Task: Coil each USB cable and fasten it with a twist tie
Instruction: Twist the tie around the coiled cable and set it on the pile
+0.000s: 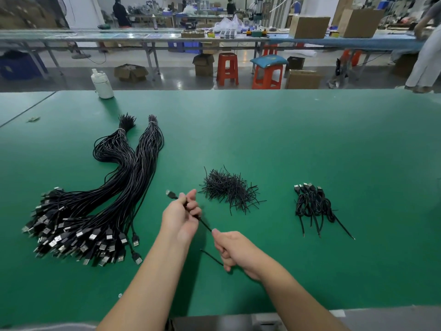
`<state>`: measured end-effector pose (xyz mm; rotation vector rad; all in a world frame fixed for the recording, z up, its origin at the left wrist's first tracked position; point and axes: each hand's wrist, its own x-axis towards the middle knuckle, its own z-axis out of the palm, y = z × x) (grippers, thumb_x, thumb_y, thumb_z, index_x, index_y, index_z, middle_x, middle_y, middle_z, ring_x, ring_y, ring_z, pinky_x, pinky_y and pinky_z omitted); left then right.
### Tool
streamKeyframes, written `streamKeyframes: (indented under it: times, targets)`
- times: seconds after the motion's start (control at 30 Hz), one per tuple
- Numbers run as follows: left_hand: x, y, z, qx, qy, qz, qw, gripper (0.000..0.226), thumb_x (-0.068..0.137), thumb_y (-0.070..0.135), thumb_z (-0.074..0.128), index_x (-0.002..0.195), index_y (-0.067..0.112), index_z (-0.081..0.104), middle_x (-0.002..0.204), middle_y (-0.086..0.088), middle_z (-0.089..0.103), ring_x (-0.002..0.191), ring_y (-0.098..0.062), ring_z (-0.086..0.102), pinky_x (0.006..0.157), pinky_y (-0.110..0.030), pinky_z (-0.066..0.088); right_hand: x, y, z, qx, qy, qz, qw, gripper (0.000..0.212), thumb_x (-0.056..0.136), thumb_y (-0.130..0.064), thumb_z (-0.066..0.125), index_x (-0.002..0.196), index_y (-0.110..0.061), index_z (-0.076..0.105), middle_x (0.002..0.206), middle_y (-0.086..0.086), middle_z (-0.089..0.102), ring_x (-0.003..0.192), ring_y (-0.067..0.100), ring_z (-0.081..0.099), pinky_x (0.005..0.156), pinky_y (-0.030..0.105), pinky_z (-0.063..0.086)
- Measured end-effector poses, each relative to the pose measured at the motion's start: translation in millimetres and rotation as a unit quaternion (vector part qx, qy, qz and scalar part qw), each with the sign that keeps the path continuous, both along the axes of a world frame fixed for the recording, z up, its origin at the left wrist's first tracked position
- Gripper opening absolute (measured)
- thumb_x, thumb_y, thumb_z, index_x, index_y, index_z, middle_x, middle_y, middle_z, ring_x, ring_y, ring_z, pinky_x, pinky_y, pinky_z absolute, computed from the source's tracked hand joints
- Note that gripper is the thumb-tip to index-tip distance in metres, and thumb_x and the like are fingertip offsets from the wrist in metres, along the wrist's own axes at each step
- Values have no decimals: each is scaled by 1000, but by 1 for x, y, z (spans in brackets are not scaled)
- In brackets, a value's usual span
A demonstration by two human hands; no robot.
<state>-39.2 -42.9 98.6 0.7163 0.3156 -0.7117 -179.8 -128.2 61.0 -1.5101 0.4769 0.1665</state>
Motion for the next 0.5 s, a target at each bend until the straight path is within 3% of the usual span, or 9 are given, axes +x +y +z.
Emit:
streamKeyframes:
  times: [0.1,0.17,0.23,0.3,0.33,0.4,0.43,0.5]
  targets:
    - [3,10,5,-61,-67,-148,985,21,102,20,43,103,4,57,53,9,43,33,-2,26,33,-16,18,-2,-15,3,86,-16,-48,995,50,103,-46,45,59,-22,36,54,-1,17,43,15,17,49,27,36]
    - [5,24,6,-46,-175,-292,939,21,96,20,52,99,3,62,53,8,44,34,-2,25,35,-17,19,-3,-27,8,140,-19,-74,987,50,103,-45,45,59,-22,44,51,-5,18,42,14,17,47,25,34]
    - [4,34,5,38,-303,-452,838,27,97,21,52,99,-1,68,52,2,51,36,-6,25,39,-19,20,-3,-34,16,155,-26,-74,985,46,103,-42,45,65,-18,52,47,-6,20,40,12,17,45,24,33]
    - [0,35,6,142,-388,-541,732,32,102,23,51,102,-2,69,64,-7,66,37,-8,31,41,-20,25,-1,-37,24,149,-35,-61,986,42,105,-38,44,72,-14,55,47,-6,22,39,12,18,45,25,32]
    - [-4,32,6,180,-411,-542,711,33,103,23,49,103,-3,68,73,-10,71,38,-9,38,42,-21,29,0,-37,27,148,-40,-57,987,40,105,-37,44,74,-13,56,47,-6,23,39,12,18,45,25,31]
    - [-11,26,6,216,-431,-488,727,31,105,20,44,105,-4,65,88,-13,75,51,-15,61,47,-23,42,2,-36,34,156,-53,-55,985,37,106,-34,43,79,-11,56,49,-5,22,39,10,17,44,24,28]
    - [-15,23,4,220,-431,-463,742,29,105,18,43,105,-3,64,94,-13,76,66,-19,70,54,-25,51,2,-36,37,161,-62,-55,983,36,106,-32,43,81,-11,56,50,-5,21,40,10,16,43,24,27]
    - [-21,20,0,215,-426,-448,756,26,105,14,43,101,1,65,102,-14,75,93,-23,73,74,-29,58,2,-36,41,155,-77,-51,984,34,107,-29,42,83,-11,56,51,-5,19,40,10,14,43,23,26]
